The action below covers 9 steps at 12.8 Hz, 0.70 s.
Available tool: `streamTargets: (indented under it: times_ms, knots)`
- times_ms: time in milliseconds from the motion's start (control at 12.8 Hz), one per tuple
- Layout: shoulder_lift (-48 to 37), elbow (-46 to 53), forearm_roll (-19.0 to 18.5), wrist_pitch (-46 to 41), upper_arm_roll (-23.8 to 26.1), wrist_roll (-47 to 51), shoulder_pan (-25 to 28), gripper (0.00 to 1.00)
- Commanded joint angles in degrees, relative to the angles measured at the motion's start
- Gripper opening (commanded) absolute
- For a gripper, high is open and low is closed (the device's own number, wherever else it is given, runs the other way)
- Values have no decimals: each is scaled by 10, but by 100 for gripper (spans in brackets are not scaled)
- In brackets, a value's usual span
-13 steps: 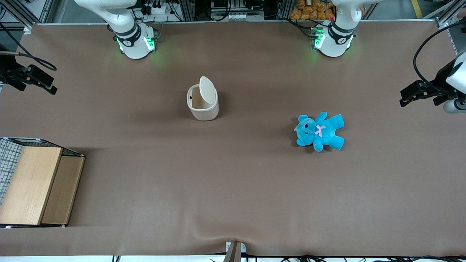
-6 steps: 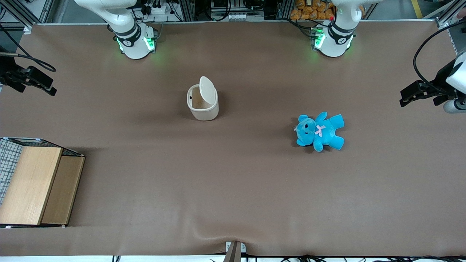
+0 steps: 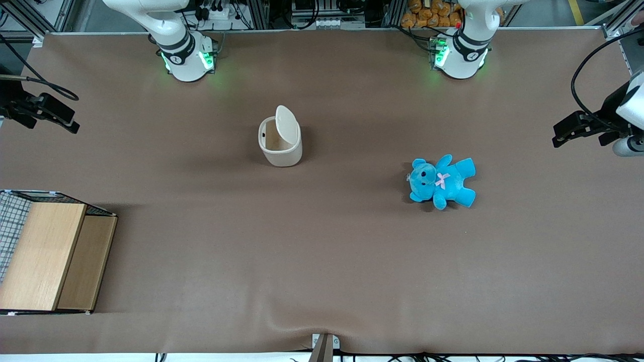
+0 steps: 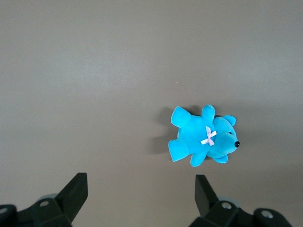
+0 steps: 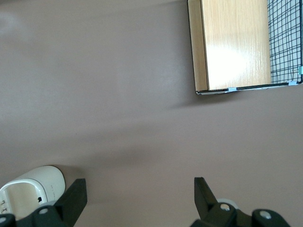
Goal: Open trash can with right arm
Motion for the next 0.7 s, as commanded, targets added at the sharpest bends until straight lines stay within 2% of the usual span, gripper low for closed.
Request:
streamTargets:
  times_ms: [0,625]
  knots:
    - [9,13,-12,-8,1,-7,-4,100]
    - [44,55,-9,-5,1,-7,-6,100]
